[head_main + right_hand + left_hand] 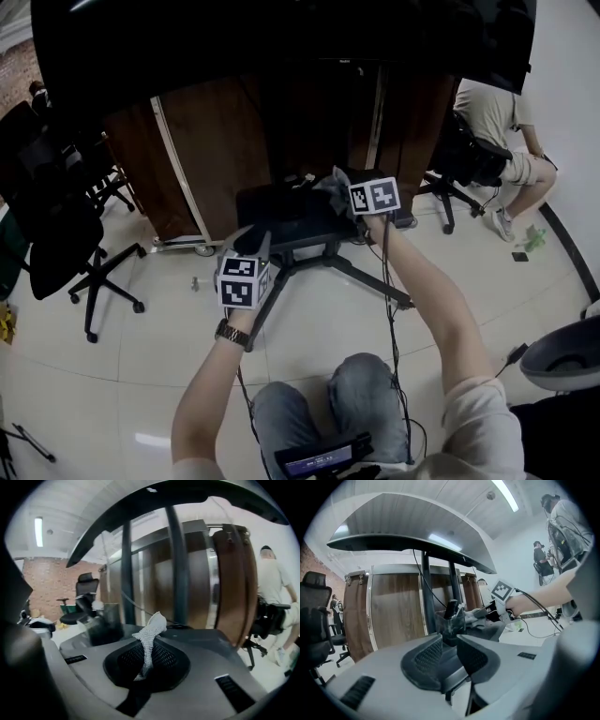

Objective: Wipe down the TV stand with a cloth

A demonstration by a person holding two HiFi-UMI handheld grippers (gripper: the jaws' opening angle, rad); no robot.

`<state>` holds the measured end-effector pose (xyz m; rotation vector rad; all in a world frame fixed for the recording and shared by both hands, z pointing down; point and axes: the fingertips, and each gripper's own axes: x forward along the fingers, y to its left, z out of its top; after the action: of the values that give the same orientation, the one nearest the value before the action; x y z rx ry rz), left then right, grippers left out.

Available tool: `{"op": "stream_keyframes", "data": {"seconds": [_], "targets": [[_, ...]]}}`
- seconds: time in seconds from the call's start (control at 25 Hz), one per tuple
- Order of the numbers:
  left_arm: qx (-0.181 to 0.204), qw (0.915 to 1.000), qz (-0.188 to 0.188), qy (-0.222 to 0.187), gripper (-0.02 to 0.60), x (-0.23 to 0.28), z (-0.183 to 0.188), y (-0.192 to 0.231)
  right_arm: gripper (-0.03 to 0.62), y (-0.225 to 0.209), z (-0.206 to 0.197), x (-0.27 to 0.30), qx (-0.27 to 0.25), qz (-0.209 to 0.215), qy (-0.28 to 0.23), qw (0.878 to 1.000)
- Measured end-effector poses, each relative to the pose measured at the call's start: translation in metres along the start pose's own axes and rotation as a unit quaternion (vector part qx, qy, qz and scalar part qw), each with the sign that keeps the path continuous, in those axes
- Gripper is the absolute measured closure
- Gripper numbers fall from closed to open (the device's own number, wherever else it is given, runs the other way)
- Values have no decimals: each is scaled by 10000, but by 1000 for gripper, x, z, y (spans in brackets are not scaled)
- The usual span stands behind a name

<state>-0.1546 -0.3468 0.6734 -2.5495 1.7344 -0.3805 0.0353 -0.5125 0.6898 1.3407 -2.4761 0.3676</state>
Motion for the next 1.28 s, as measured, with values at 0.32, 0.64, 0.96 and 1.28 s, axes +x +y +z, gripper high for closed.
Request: {"op": "stream_keyframes", "data": {"seconds": [0.32,0.64,0.96,1.28], "targets": [[17,10000,-73,54,469,6,-7,-7,569,-100,2,-102,702,-994,-606,9907],[196,9972,673,-276,451,-4,7,9,569,227,-15,-51,-471,2418,-667,9669],[-13,9970,766,-72,451,-15,-35,33,569,48,-62,-39,-635,254,-295,9972],[-263,9972,700,-2,451,-10,-76,30,569,-158,-160,-158,-288,-2484,-177,9681]]}}
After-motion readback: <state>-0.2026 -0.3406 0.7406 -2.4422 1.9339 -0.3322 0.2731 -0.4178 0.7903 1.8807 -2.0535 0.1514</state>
